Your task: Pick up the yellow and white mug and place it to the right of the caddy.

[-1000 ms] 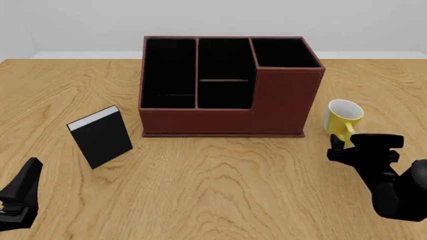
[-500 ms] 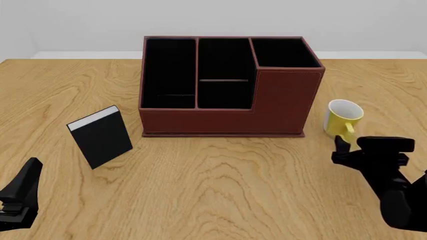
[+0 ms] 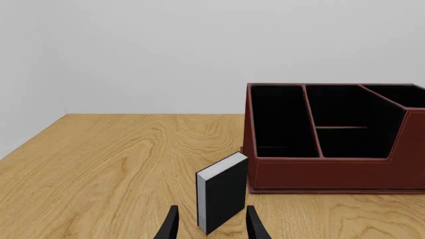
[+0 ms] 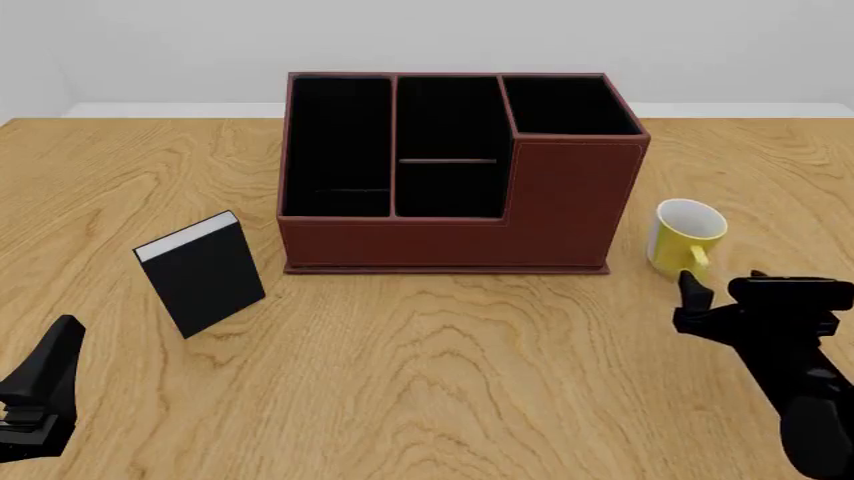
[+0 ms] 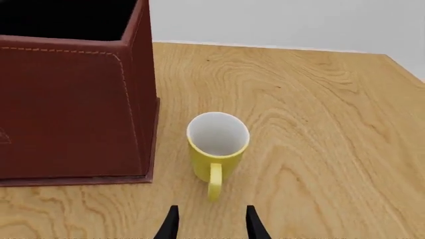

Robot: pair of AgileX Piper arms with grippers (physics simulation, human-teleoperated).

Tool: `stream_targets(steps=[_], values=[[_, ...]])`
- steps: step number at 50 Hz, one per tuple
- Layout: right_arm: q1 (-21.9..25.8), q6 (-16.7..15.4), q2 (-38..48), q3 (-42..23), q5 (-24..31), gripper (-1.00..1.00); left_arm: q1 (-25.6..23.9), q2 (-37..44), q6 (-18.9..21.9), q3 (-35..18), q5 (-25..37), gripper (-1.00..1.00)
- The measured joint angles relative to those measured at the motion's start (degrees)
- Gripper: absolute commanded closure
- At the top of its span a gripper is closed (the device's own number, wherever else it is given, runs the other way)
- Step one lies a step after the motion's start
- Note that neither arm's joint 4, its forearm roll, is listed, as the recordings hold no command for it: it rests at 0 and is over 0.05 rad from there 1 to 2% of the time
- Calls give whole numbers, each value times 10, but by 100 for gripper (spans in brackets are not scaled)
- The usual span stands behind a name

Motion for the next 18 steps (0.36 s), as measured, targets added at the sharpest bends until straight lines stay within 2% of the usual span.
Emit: stream_targets(steps=[18], values=[[2, -10, -95, 29, 52, -100, 0, -1, 1, 1, 0, -100]])
